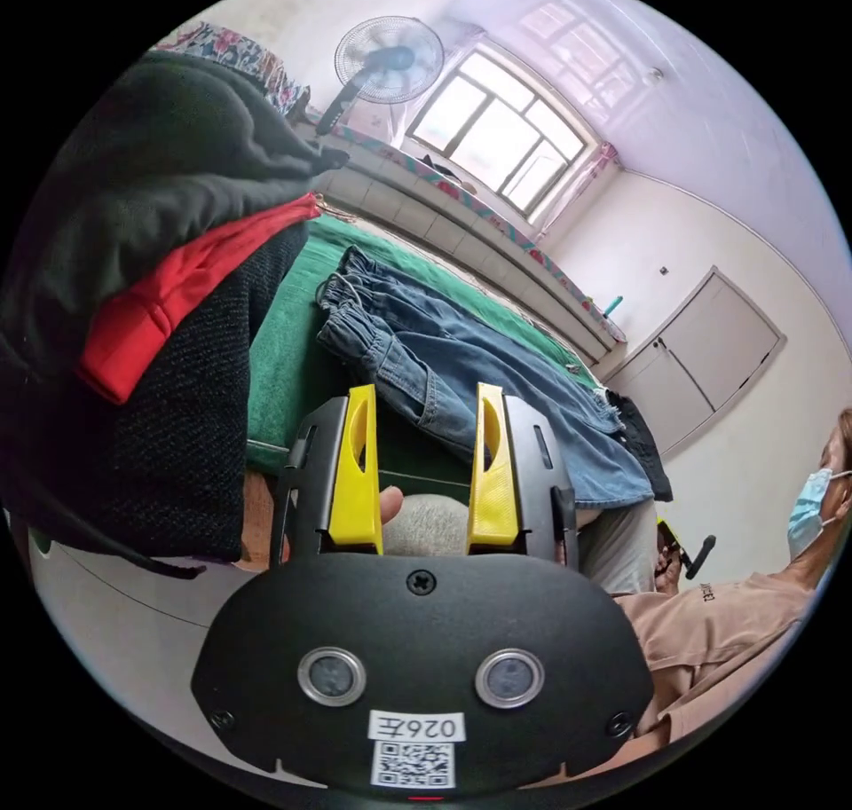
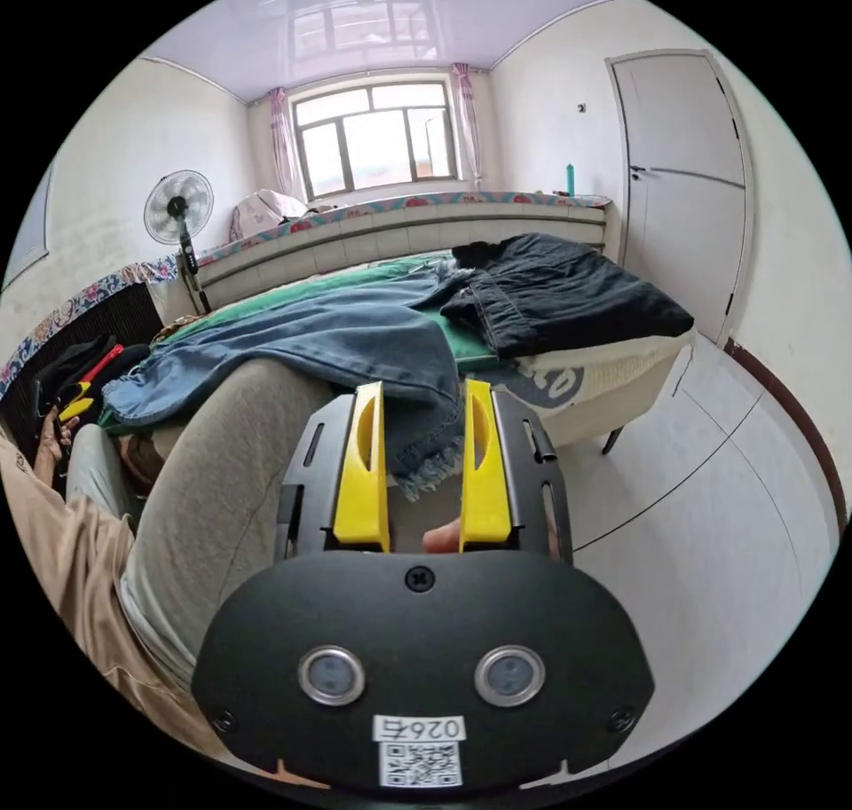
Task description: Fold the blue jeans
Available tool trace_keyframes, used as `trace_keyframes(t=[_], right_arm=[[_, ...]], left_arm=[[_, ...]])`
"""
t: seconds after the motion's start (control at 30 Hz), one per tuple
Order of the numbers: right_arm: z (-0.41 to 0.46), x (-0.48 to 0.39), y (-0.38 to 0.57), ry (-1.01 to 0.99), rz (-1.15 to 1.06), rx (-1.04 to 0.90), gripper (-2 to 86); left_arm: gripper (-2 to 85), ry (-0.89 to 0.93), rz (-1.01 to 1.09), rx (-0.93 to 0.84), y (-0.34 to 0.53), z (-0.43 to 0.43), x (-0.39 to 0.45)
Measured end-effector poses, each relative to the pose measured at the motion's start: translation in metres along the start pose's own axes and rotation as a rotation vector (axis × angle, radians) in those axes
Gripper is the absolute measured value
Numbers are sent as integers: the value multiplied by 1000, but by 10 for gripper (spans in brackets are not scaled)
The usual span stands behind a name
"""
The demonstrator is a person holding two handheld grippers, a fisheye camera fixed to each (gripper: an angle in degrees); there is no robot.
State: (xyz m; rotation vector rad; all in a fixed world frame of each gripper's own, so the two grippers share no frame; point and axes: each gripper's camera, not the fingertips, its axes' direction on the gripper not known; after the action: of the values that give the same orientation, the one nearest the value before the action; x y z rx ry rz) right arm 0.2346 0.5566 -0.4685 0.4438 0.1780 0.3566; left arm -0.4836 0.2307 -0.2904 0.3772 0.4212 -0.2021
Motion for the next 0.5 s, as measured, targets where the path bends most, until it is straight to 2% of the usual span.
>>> trace_keyframes(t=[0.17,0.33,0.43,0.5], right_arm=[[36,-4,6,-37,-4,-42,127],[68,-14,-13,-24,-22,-48,136],[79,-19,-26,12,-8,-55,107],[86,-22,-36,17,-5,-65,79]], left_arm=[[177,7,-19,-107,-14,13,-17],[205,-19,-34,-85,-23,16,-25],[208,6,-39,-119,-41,35,-26],[201,-41,-43,-226,-61,59,-24]])
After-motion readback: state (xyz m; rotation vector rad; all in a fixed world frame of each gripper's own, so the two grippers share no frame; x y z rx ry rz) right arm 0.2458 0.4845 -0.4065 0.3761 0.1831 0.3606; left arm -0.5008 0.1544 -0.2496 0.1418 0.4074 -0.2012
